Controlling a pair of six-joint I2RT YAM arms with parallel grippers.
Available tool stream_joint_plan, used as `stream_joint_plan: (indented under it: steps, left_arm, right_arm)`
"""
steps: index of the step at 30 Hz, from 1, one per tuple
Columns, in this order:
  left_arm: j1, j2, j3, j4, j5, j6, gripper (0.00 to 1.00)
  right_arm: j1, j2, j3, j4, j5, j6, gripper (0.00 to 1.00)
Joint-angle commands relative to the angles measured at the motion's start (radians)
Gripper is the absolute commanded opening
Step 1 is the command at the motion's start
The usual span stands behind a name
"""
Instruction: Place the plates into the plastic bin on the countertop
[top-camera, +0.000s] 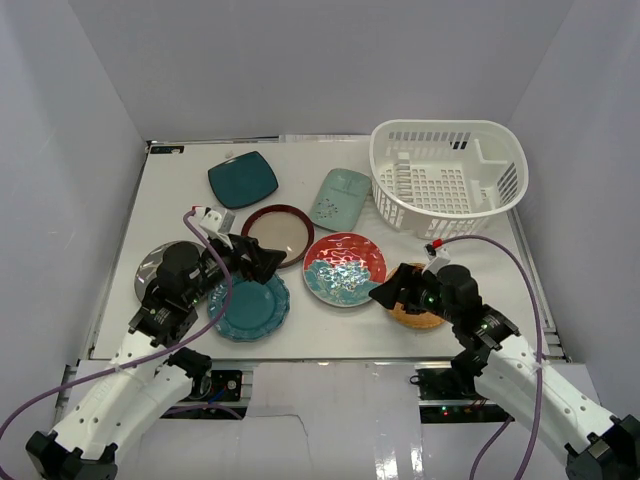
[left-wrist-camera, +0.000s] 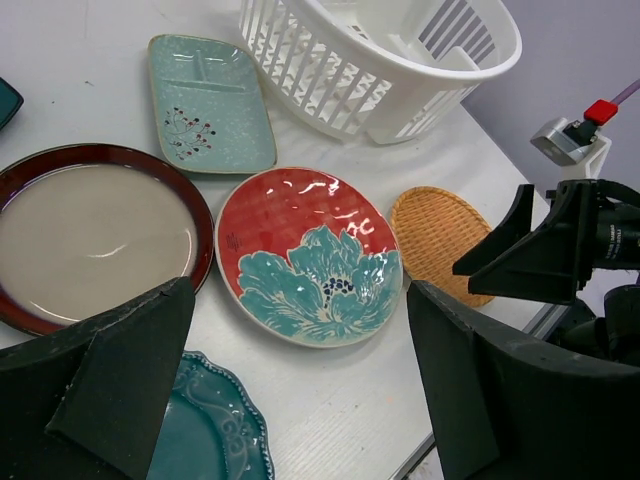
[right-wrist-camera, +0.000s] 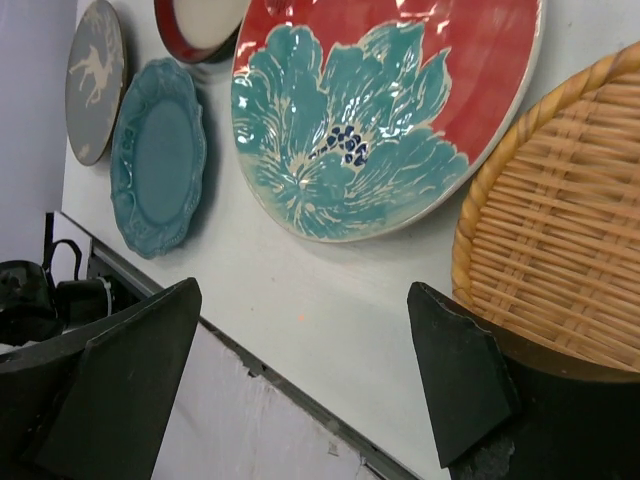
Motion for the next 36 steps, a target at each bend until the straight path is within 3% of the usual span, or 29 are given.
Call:
stream_joint_plan:
  steps: [1,9,17,21,22,26,30,33,34,36]
  left_arm:
    - [0.014,0.000,0.023,0.021,0.027,0.010,0.98]
    - [0.027,0.010,0.018,0.021,0.049,0.010,0.98]
    - [0.031,-0.005,0.021,0.013,0.020,0.008,0.98]
    - [0.034,-0.014,0.020,-0.005,-0.025,0.004,0.98]
    - [0.034,-0.014,0.020,-0.005,-0.024,-0.001,0.98]
    - [0.033,-0.008,0.020,0.007,0.009,-0.010,0.98]
    - [0.025,-0.016,0.017,0.011,0.021,-0.024,0.98]
    - [0.011,-0.023,0.015,0.011,0.016,-0.024,0.98]
    - [0.010,-0.025,0.014,0.011,0.016,-0.024,0.98]
    - [0.001,-0.033,0.014,0.008,0.012,-0.024,0.98]
  right_arm:
    - [0.027,0.033,0.002,0.162,-0.052,0.054,0.90]
    - [0.175,0.220,-0.012,0.349,0.076,0.105,0.95]
    - [0.436,0.542,0.080,0.504,0.167,0.120,1.00]
    - [0.458,0.518,0.077,0.429,0.279,0.137,0.92]
    - [0.458,0.452,0.073,0.383,0.375,0.134,0.90]
    - [0.455,0.270,0.100,0.031,0.685,0.139,0.84]
    - [0.329,0.108,0.105,-0.304,0.850,0.170,0.77]
    - [0.064,0.052,0.125,-0.360,0.825,0.072,0.75]
    - [-0.062,0.053,0.131,-0.360,0.792,0.007,0.78]
    - [-0.163,0.073,0.148,-0.361,0.767,-0.039,0.85]
